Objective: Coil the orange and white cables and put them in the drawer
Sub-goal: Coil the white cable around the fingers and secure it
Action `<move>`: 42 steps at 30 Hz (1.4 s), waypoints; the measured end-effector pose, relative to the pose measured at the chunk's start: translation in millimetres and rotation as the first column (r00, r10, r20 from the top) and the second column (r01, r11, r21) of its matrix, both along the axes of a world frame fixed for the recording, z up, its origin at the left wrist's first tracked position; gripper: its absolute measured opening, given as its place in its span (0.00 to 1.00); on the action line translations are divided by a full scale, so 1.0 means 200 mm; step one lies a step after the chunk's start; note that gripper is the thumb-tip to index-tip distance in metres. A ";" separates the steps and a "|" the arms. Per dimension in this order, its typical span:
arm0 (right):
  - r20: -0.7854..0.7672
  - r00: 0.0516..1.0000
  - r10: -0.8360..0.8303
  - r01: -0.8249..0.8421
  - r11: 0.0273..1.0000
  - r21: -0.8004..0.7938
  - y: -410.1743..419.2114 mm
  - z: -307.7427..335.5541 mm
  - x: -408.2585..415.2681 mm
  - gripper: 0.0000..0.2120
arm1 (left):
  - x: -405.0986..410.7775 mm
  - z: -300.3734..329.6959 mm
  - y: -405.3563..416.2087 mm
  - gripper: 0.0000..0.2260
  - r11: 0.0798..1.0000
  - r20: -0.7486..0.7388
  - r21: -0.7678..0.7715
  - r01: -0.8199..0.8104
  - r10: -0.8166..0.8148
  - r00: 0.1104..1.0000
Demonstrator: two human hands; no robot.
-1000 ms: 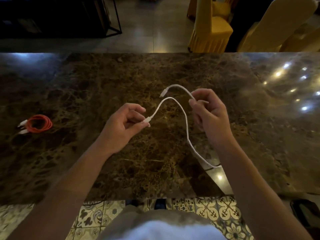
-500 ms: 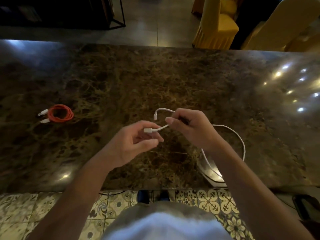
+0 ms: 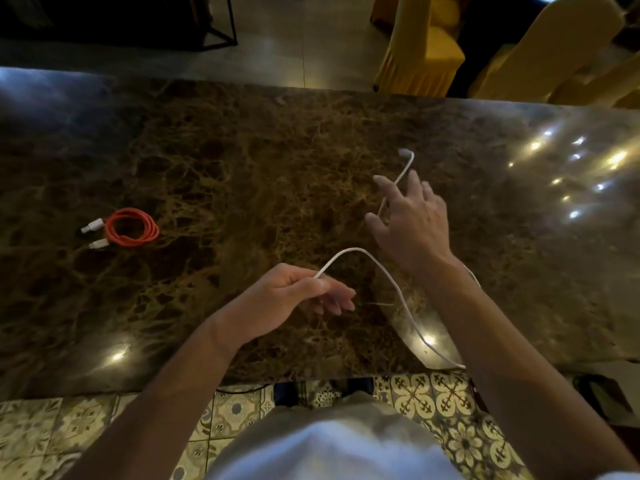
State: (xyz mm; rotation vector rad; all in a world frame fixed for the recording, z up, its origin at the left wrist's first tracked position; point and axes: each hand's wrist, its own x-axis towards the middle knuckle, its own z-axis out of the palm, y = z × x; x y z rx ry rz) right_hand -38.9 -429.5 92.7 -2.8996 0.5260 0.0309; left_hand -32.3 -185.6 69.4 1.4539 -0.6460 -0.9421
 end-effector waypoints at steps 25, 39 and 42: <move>0.302 0.938 0.169 -0.294 -0.069 0.953 -0.07 0.21 -0.01 0.14 | -0.03 0.14 -0.23 0.22 0.968 -0.172 -0.186 0.167 -0.200 0.965; 0.008 0.946 0.323 -0.120 0.328 0.937 0.07 0.04 -0.05 0.18 | 0.02 0.29 -0.33 0.24 0.972 0.083 -0.225 0.072 -0.054 0.995; -0.013 0.955 0.297 -0.020 0.107 0.994 0.07 0.00 -0.09 0.17 | 0.09 0.29 -0.29 0.26 0.964 0.027 -0.265 0.004 0.004 1.000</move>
